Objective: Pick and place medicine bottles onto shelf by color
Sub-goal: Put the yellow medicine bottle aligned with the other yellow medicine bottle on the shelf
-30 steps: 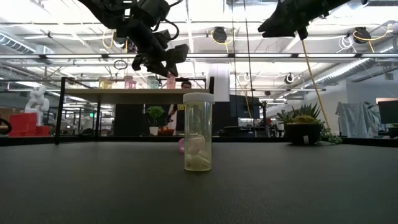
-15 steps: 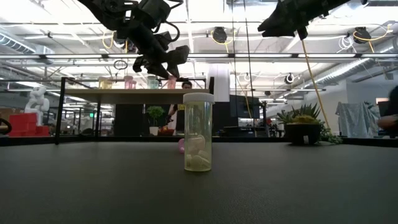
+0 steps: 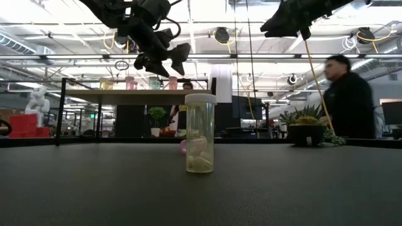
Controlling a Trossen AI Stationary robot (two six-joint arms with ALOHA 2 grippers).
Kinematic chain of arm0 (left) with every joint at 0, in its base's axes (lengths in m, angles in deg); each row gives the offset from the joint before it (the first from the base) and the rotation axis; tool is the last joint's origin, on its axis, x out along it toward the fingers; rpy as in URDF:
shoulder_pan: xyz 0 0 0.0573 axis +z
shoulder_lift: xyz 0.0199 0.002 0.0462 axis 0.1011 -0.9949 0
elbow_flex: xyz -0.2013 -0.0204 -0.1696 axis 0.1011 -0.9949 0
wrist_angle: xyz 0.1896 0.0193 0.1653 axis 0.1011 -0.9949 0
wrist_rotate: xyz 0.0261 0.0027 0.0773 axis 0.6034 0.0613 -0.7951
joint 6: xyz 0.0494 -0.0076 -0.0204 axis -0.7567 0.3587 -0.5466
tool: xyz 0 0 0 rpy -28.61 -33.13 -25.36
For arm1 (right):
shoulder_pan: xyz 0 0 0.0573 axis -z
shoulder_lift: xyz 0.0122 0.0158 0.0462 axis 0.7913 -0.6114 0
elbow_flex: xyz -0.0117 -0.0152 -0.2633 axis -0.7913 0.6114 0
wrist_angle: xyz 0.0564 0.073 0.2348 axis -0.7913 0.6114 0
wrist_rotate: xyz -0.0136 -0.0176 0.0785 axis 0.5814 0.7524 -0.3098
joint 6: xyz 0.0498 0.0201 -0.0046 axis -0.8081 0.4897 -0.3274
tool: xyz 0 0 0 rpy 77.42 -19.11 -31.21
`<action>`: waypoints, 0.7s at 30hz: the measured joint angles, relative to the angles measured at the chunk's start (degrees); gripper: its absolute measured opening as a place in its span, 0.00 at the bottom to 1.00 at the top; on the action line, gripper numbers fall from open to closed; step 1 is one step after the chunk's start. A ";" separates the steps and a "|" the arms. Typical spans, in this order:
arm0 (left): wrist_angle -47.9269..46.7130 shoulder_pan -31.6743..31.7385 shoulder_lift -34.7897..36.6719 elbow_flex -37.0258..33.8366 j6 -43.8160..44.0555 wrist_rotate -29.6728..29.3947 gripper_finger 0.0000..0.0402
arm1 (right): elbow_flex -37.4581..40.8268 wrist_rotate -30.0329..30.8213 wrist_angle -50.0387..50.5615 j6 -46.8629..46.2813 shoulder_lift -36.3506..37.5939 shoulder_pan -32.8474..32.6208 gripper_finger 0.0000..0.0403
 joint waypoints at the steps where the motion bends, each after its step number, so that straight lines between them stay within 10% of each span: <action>1: -0.25 0.00 0.28 0.00 -0.14 0.00 0.71 | 0.00 0.00 0.00 0.00 0.00 0.00 0.39; 21: -2.17 -3.66 12.19 0.00 -7.64 5.67 0.70 | 0.00 -0.04 -0.08 -0.44 -0.02 -0.01 0.39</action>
